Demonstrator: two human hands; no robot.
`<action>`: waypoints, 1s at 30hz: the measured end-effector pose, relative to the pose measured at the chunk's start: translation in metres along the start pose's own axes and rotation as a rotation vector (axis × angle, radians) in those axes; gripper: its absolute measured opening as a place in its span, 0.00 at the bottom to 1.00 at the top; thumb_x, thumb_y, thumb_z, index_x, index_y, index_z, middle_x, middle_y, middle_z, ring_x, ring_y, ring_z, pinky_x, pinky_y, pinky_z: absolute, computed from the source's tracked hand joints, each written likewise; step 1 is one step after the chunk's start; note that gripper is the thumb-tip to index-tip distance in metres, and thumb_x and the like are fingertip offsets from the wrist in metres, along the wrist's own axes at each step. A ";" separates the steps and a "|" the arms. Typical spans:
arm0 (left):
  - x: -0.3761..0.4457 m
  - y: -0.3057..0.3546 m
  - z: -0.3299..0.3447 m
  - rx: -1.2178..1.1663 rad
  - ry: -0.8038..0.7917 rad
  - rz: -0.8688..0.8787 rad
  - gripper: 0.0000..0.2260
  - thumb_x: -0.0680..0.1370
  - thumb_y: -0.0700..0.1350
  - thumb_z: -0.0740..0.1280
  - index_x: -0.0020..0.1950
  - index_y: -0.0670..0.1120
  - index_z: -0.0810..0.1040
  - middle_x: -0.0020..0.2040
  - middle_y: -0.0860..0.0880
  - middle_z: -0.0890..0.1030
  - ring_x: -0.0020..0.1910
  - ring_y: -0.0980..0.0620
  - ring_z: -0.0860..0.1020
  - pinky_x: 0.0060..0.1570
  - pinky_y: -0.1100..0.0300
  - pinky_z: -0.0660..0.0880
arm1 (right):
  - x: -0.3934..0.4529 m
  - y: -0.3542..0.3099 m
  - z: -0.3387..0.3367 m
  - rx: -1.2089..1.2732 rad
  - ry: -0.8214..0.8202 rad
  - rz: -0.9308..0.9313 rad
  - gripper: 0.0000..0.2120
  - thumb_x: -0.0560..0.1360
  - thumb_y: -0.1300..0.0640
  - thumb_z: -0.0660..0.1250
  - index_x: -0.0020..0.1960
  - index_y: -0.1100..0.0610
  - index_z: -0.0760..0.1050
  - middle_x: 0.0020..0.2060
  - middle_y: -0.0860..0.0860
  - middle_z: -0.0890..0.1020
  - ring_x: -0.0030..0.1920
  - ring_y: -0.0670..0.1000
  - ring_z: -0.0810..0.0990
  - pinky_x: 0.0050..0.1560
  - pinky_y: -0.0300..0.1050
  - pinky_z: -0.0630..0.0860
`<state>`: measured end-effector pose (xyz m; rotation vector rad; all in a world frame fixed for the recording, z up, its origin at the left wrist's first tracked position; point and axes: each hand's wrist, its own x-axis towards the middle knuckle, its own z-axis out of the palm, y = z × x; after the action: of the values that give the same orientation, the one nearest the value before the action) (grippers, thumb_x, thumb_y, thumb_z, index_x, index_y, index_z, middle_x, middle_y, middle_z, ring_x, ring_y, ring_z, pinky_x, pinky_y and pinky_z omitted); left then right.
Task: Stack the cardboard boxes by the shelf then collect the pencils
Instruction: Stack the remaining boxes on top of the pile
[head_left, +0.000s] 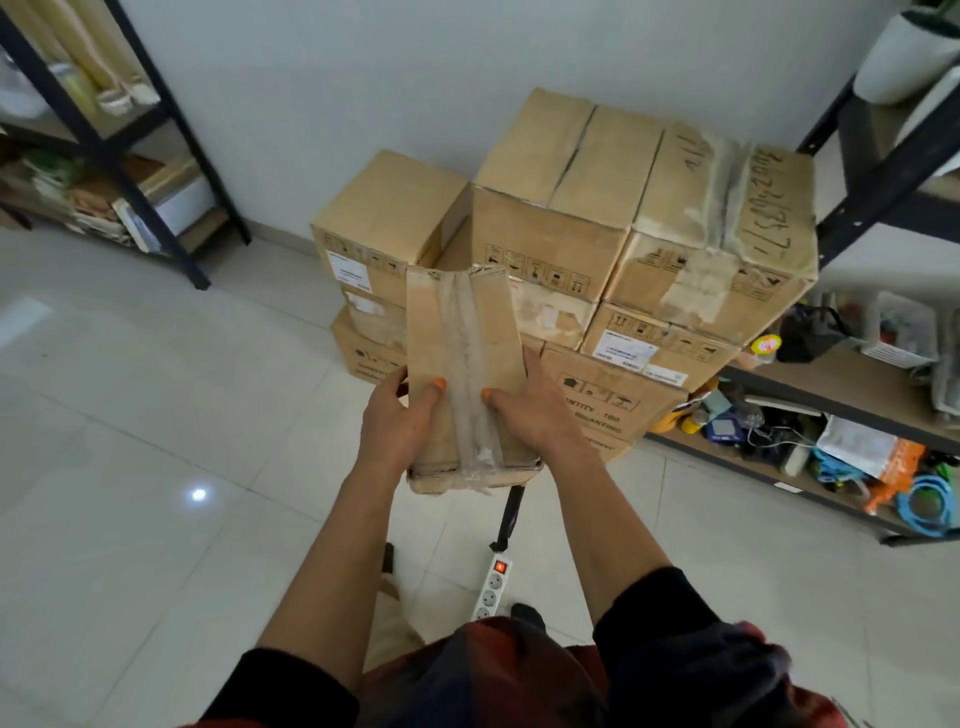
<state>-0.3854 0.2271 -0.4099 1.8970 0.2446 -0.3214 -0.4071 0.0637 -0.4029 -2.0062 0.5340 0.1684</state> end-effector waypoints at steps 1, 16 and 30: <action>0.010 0.001 -0.008 -0.007 -0.013 0.000 0.20 0.78 0.56 0.66 0.68 0.51 0.73 0.60 0.53 0.76 0.51 0.55 0.77 0.53 0.56 0.75 | 0.007 -0.007 0.008 -0.006 0.000 0.014 0.32 0.74 0.54 0.69 0.74 0.48 0.60 0.64 0.51 0.74 0.63 0.54 0.72 0.59 0.49 0.69; 0.168 0.029 -0.145 -0.122 -0.326 -0.048 0.28 0.83 0.60 0.40 0.68 0.52 0.74 0.55 0.55 0.77 0.47 0.60 0.75 0.40 0.66 0.66 | 0.095 -0.131 0.147 -0.319 0.184 0.104 0.52 0.64 0.27 0.69 0.78 0.44 0.47 0.74 0.58 0.56 0.72 0.65 0.58 0.69 0.63 0.60; 0.299 0.063 -0.130 -0.147 -0.397 -0.081 0.33 0.81 0.64 0.36 0.70 0.53 0.74 0.61 0.54 0.77 0.55 0.51 0.72 0.65 0.51 0.63 | 0.220 -0.182 0.159 -0.506 0.275 0.273 0.62 0.56 0.16 0.58 0.79 0.46 0.43 0.77 0.64 0.46 0.74 0.69 0.51 0.71 0.69 0.53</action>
<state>-0.0705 0.3316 -0.4135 1.6415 0.0745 -0.7054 -0.1141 0.2080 -0.4063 -2.4576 1.0226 0.2110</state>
